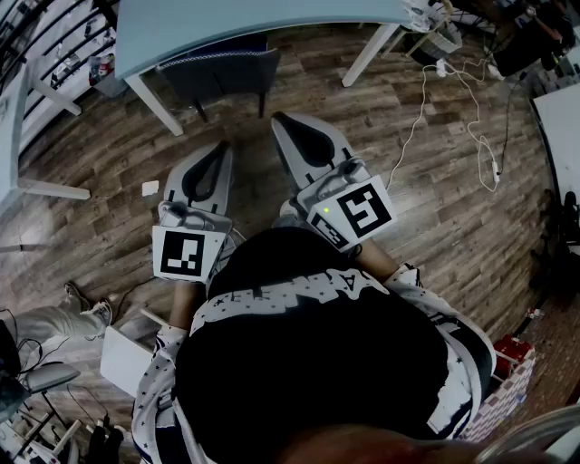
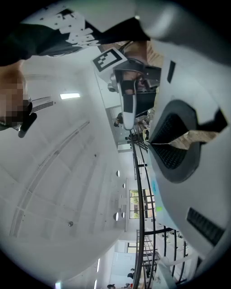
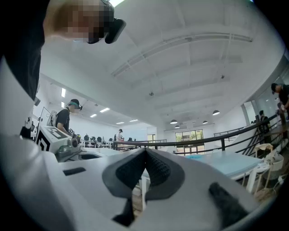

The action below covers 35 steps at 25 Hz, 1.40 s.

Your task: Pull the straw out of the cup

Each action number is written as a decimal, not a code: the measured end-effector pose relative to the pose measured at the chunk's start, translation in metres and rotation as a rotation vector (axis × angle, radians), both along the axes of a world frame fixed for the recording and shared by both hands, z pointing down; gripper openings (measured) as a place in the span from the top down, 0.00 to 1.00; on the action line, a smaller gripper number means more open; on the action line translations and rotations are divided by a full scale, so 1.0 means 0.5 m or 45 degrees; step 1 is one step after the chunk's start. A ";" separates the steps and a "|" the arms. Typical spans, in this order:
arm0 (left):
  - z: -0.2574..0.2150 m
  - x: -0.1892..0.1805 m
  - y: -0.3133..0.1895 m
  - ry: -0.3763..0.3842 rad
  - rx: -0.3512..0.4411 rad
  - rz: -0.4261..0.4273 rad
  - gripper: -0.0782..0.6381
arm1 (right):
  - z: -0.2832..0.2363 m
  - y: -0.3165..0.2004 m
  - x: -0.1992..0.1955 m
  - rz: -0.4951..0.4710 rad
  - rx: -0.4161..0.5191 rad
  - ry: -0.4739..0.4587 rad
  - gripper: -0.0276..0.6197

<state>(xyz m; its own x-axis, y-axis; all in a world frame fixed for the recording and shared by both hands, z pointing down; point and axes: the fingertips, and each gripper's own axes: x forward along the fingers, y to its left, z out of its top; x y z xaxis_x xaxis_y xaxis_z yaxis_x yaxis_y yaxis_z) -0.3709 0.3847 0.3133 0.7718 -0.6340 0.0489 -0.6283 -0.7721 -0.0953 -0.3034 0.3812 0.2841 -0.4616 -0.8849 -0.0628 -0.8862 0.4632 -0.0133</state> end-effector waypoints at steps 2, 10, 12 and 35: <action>0.001 0.005 0.001 0.005 0.005 0.001 0.87 | 0.003 0.001 0.005 0.003 0.001 0.003 0.92; 0.004 0.019 -0.013 -0.003 0.001 0.006 0.87 | 0.017 -0.017 0.031 0.027 -0.024 -0.058 0.92; 0.008 0.027 -0.018 -0.006 -0.002 0.011 0.87 | 0.024 -0.023 0.041 0.039 -0.031 -0.059 0.91; 0.020 0.285 -0.146 -0.057 -0.004 0.166 0.87 | 0.030 -0.116 0.277 0.127 0.036 -0.016 0.91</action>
